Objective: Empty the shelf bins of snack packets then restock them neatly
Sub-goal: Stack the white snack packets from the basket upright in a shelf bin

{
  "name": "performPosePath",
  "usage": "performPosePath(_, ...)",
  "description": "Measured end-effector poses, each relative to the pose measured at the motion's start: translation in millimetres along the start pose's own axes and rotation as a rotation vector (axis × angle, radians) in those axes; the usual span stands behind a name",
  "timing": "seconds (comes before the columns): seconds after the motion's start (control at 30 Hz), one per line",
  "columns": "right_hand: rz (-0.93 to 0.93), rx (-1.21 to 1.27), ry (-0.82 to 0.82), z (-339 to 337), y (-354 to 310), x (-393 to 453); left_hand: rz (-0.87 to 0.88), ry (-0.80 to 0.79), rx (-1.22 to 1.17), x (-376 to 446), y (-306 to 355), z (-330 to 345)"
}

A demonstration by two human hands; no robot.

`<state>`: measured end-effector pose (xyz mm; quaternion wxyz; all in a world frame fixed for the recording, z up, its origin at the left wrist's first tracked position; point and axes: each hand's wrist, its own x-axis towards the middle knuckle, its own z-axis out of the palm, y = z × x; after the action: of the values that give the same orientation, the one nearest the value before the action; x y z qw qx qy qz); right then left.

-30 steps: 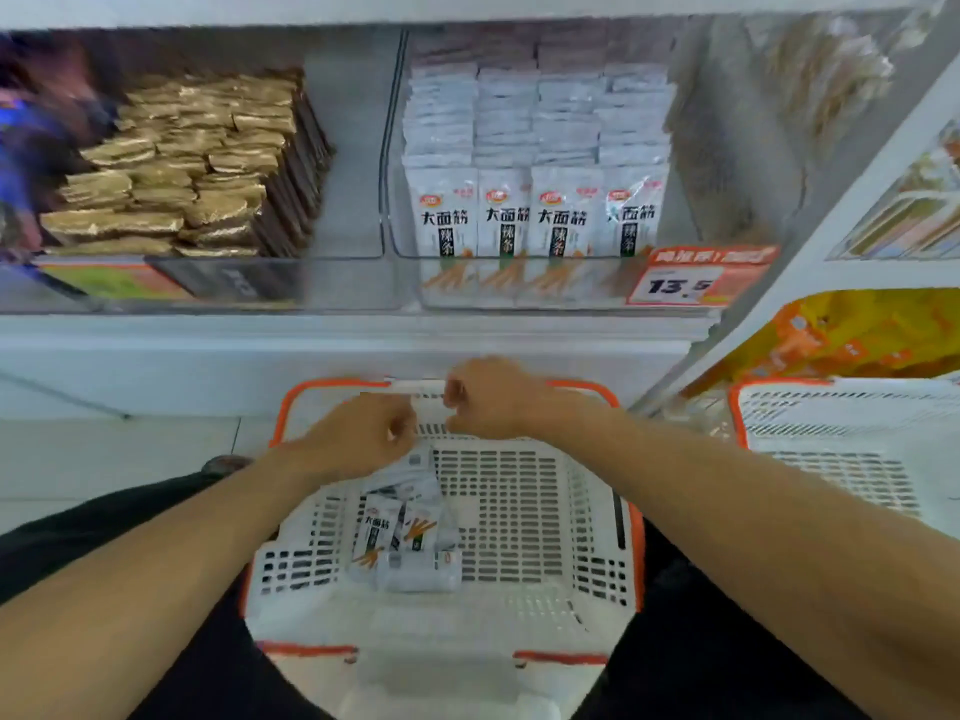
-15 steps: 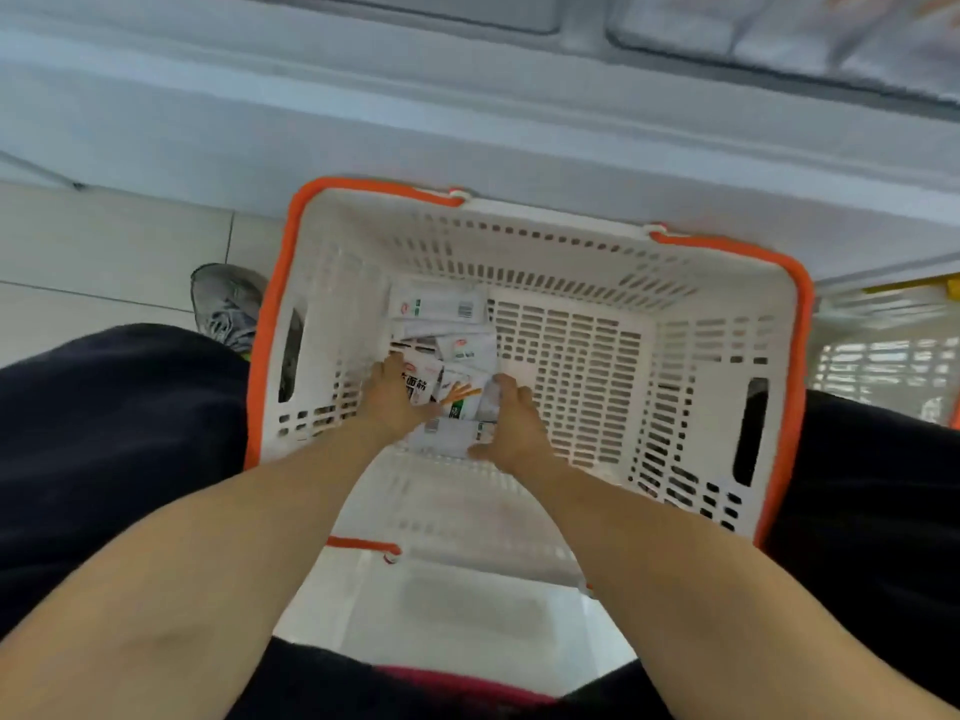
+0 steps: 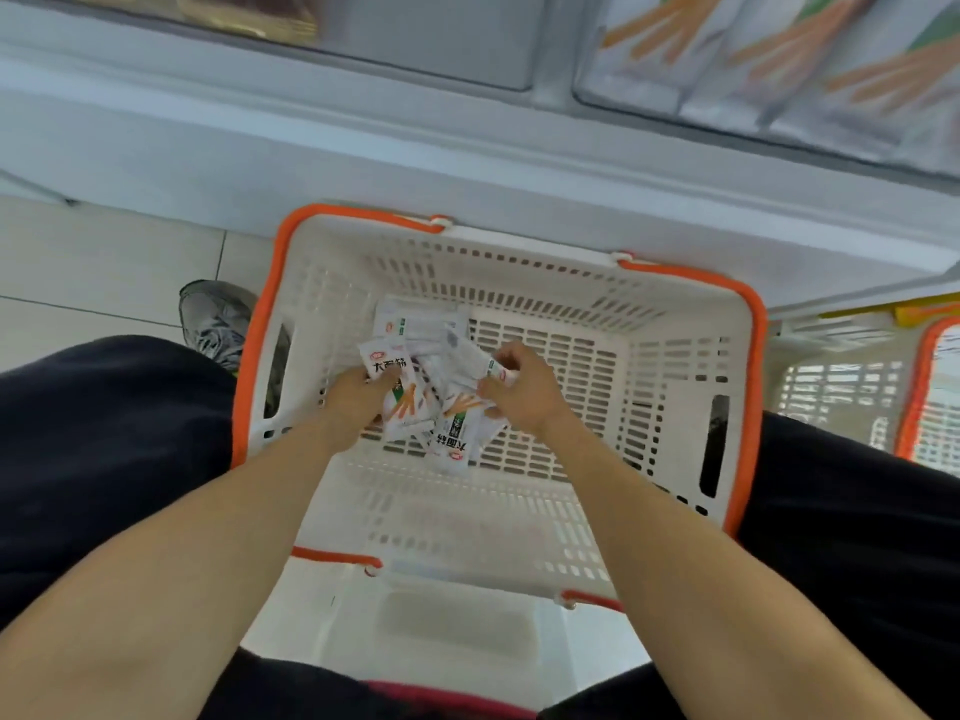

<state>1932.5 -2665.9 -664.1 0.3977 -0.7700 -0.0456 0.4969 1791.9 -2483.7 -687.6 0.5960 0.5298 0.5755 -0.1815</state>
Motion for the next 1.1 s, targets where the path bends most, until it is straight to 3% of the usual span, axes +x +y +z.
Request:
performPosePath(0.13, -0.246, -0.170, -0.029, 10, -11, -3, -0.211, -0.384, -0.515, -9, 10, -2)
performPosePath(0.2, -0.279, -0.388, -0.120, 16, -12, -4, -0.236, -0.440, -0.638, -9, 10, -2)
performPosePath(0.33, -0.233, -0.484, -0.295, 22, -15, -9, -0.178, -0.278, -0.461, -3, 4, 3)
performPosePath(0.47, 0.199, 0.075, -0.313, 22, -10, -12, -0.165, -0.263, -0.437, -2, 2, 5)
performPosePath(0.53, 0.335, 0.226, -0.365, 18, -5, -11, -0.148, -0.302, -0.333, -3, 5, 2)
performPosePath(0.63, 0.230, -0.018, -0.338, 9, 3, -1, -0.143, -0.381, -0.158, -4, 11, -4)
performPosePath(0.73, 0.139, -0.363, -0.426, 0, -1, 12, 0.014, -0.463, 0.288, -15, 29, -2)
performPosePath(0.83, 0.039, -0.376, -0.325, 6, -4, 21, 0.123, -0.555, 0.600, -24, 36, 12)
performPosePath(0.97, 0.044, -0.099, 0.028, 26, 19, 26, 0.106, -0.376, 0.513, -15, 14, 12)
performPosePath(1.03, 0.055, -0.245, 0.080, 32, 36, 26, 0.022, -0.300, 0.473, -9, 1, 1)
performPosePath(1.1, 0.041, -0.445, 0.020, 40, 52, 26, -0.058, -0.256, 0.405, -3, -11, -8)
